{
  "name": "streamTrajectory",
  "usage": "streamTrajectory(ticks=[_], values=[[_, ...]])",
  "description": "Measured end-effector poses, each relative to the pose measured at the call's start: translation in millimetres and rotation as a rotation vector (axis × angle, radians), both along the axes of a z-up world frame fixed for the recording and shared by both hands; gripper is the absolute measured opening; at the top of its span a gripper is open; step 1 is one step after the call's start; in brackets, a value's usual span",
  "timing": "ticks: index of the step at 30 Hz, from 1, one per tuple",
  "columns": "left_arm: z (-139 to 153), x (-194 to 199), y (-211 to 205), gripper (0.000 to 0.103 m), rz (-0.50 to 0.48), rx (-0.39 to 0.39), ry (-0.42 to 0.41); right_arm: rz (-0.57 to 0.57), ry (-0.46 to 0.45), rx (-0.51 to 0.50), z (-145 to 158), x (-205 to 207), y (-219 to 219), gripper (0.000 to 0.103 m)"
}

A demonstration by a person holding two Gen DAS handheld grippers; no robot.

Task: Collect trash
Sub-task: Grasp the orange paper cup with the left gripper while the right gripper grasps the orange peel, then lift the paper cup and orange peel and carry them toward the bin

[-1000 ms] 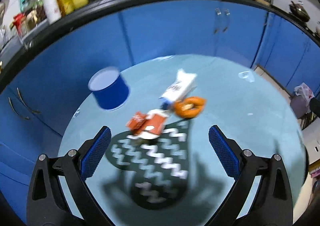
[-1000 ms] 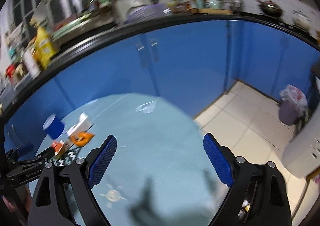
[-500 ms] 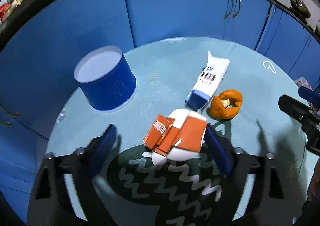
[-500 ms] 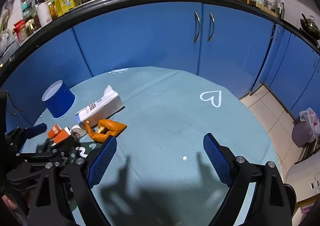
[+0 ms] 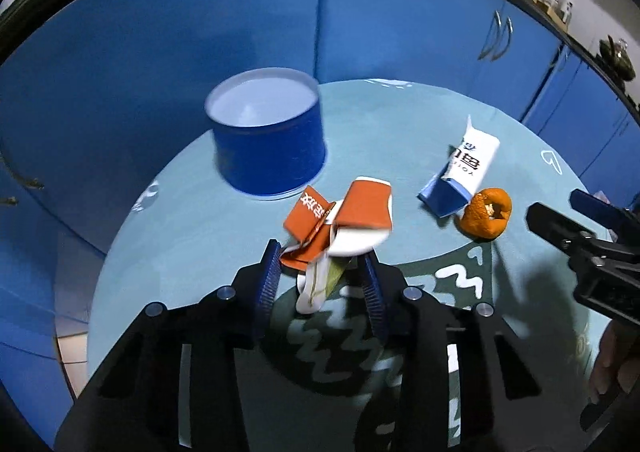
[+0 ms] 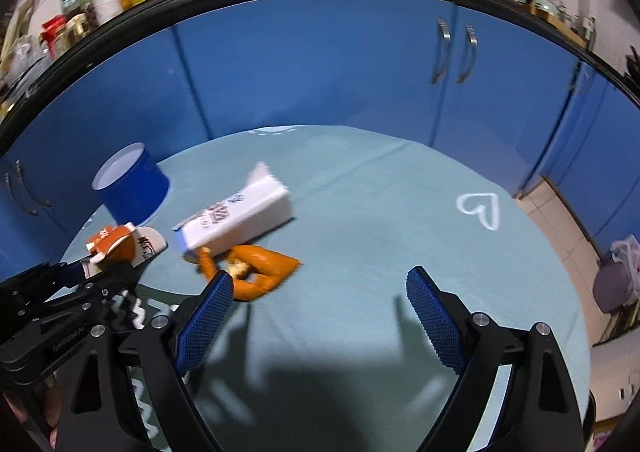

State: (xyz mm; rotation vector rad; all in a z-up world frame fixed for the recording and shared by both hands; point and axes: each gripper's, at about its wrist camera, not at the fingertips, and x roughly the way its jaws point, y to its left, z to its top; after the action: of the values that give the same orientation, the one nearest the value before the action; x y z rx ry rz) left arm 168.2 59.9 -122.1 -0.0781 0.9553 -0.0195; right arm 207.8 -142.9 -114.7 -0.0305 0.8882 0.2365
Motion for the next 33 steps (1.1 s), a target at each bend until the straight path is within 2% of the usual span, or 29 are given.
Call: streamTrajectory(ticks=[6, 13, 15, 17, 19, 23, 33], values=[[-0.7, -8.8, 18.2, 0.039, 0.025, -0.009, -0.007, 0.031, 0.043, 0.006, -15.2, 9.6, 18.3, 0.086], [-1.2, -3.8, 16.4, 0.038, 0.023, -0.026, -0.011, 0.053, 0.051, -0.014, -24.6, 12.5, 33.6, 0.086], [-0.8, -5.7, 17.5, 0.038, 0.023, -0.028, -0.014, 0.056, 0.033, -0.033, -24.5, 10.9, 36.5, 0.073], [-0.5, -8.5, 19.7, 0.038, 0.026, -0.029, -0.015, 0.07, 0.016, -0.057, -22.6, 9.3, 39.9, 0.048], [0.6, -10.6, 22.7, 0.037, 0.033, -0.032, -0.017, 0.095, 0.03, -0.045, -21.4, 8.8, 41.5, 0.027], [6.0, -15.2, 26.3, 0.037, 0.039, -0.034, -0.027, 0.11, -0.003, -0.077, -14.5, -2.5, 44.5, 0.023], [31.8, -31.3, 17.6, 0.035, 0.02, -0.032, -0.087, 0.116, -0.066, -0.061, 14.5, -29.4, 34.7, 0.021]])
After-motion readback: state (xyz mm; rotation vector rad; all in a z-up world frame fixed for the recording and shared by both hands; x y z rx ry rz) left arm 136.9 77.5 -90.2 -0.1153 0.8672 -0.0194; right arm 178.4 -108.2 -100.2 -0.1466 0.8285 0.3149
